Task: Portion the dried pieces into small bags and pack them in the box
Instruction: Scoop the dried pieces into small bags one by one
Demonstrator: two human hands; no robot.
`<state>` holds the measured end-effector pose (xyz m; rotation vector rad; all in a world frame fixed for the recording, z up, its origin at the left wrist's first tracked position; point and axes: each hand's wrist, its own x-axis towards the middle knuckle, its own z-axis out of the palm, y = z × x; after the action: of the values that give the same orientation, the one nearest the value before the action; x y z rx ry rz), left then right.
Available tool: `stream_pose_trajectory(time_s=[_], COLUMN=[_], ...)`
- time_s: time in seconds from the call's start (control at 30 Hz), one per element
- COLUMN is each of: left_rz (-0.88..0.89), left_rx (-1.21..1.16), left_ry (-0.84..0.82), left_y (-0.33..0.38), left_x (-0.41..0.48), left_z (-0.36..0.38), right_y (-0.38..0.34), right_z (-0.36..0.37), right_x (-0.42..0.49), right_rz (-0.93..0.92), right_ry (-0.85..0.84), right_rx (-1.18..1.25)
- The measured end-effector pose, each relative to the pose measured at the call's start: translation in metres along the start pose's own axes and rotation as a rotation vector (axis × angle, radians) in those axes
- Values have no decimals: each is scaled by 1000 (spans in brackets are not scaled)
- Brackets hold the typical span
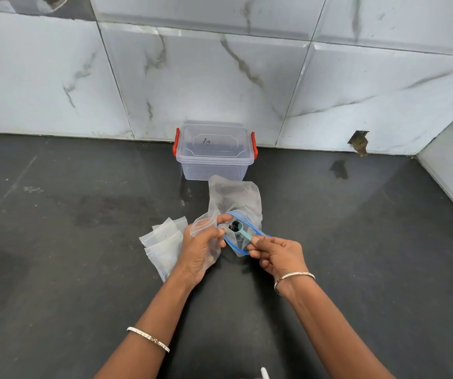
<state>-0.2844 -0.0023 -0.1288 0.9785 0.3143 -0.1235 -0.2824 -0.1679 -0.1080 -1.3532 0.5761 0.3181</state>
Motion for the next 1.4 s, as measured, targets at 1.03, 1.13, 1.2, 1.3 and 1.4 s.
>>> stream_pose_trajectory(time_s=[1.03, 1.13, 1.2, 1.3, 1.4], left_rz=[307, 306, 289, 268, 282], left_rx=[672, 663, 646, 637, 631], left_ry=[124, 137, 138, 156, 157], left_y=[-12, -12, -13, -14, -12], left_x=[-7, -8, -8, -5, -5], left_z=[0, 2, 2, 1, 2], right_y=[-32, -18, -12, -8, -8], right_z=[6, 8, 6, 4, 4], right_x=[-76, -71, -66, -63, -62], right_rz=[-556, -809, -1033, -1264, -1234], right_ry=[-79, -5, 46, 63, 112], right_rx=[-457, -715, -879, -982, -918])
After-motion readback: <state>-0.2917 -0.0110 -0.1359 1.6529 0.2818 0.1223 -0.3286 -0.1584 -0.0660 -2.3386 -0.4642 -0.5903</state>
